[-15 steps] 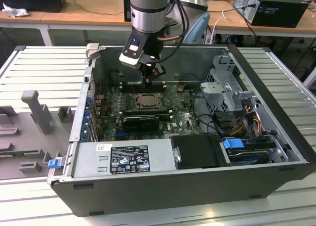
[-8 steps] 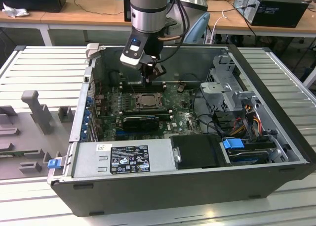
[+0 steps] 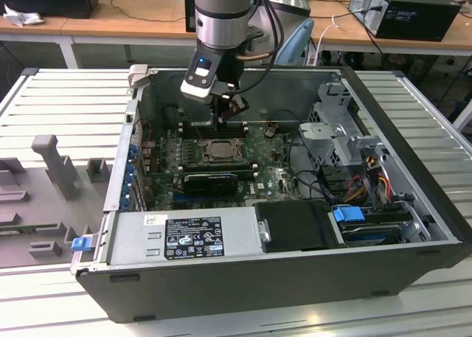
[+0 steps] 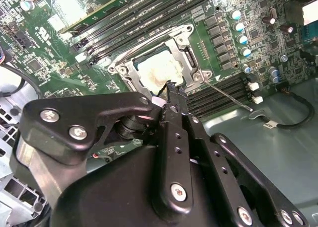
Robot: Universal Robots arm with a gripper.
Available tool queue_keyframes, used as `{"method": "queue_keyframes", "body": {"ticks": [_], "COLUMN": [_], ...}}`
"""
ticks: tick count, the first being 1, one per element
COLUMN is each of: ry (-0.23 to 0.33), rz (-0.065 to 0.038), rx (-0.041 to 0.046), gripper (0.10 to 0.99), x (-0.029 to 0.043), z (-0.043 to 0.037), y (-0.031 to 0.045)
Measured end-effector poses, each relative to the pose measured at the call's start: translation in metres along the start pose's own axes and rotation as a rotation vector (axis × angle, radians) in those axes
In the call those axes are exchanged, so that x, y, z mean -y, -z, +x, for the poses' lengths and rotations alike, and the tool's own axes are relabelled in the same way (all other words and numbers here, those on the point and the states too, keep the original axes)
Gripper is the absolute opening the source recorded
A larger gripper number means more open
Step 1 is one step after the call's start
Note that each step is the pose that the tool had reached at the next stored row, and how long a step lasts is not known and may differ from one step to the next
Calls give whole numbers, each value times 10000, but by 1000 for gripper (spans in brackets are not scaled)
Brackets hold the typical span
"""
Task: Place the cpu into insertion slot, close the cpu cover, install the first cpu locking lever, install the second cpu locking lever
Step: 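Install the first cpu locking lever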
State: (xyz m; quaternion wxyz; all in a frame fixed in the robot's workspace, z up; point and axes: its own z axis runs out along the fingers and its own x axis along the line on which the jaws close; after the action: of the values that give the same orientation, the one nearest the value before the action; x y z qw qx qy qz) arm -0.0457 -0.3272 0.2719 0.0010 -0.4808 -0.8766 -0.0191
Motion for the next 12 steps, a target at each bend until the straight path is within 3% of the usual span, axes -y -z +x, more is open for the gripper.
{"method": "queue_keyframes", "body": {"ticks": [12], "ry": [348], "rz": [7], "rx": [-11], "gripper": [106], "x": [0], "z": [0], "y": [0]}}
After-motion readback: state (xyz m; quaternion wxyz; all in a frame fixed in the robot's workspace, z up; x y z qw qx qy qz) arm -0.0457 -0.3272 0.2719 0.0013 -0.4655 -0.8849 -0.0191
